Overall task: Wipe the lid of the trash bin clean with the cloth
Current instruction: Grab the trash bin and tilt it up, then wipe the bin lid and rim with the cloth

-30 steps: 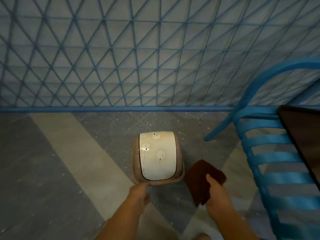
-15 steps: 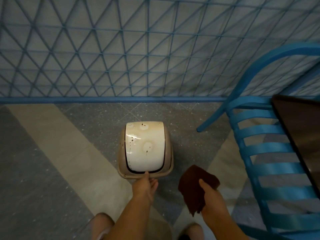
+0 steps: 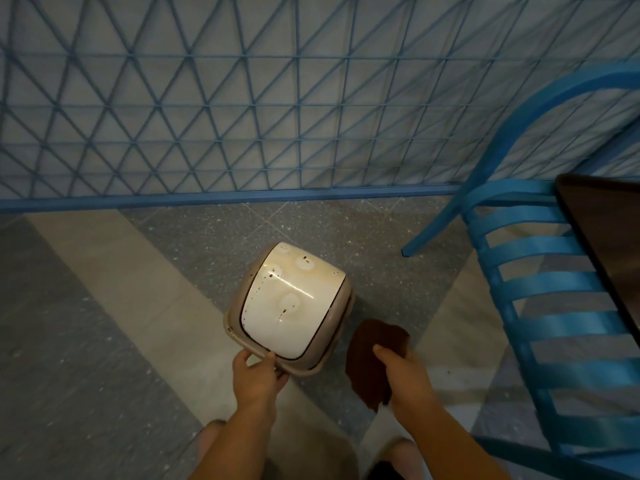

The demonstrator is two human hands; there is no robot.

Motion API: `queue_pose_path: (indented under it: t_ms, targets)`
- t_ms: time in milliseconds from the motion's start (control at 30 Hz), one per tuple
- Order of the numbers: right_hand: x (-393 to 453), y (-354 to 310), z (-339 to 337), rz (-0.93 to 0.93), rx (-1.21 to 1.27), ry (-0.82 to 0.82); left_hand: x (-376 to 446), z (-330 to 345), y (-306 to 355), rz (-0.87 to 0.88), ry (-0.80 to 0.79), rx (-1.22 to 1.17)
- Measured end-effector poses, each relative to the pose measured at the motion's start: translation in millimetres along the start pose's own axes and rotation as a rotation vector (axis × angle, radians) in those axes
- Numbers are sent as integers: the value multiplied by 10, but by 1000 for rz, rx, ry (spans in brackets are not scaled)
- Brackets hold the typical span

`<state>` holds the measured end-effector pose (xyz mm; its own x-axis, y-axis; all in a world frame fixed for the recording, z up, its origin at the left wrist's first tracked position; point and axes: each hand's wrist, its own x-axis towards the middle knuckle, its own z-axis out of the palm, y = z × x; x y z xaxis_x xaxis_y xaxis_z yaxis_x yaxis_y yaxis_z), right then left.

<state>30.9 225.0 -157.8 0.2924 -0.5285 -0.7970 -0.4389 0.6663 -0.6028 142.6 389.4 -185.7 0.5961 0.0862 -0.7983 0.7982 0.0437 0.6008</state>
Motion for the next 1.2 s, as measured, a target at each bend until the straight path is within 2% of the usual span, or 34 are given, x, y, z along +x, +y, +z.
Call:
queue_pose_path:
  t_ms: [300,400,433,467,500,567,600,667,733,800,900,1000,1200]
  targets:
    - [163,-215,339,-169,-90,11,175,-31,60,27,8,-20]
    - [220,-237,432,-259,-194,-39,177,-12,120,95,135,144]
    - [242,-226,452,-281,-224,-47,135,-7,167,195,214,260]
    - [261,-209,463,-302,-258,-50,72,1,234,385,280,378]
    - [274,-192,468,-325,-293,-45,6,20,313,647,295,495]
    - [283,-177,473,-375,-367,-33,-105,121,467,1100,160,806]
    - [286,-176,477,-396,-407,-33,-139,188,526,1222,61,994]
    - [306,-174,474,-436,-508,-45,-161,309,592,1327,-89,1361]
    - [341,-162,452,-493,-657,-74,-140,361,564,1338,-180,1615]
    - [367,-157,423,-534,-788,-95,-93,367,506,1319,-196,1713]
    - [405,-170,393,-563,-903,-106,-63,396,496,1288,-180,1727]
    - [411,-116,433,-572,-1002,-71,-61,402,474,1266,-242,1704]
    - [133,386,537,-561,-883,-75,-47,371,459,1254,-311,1654]
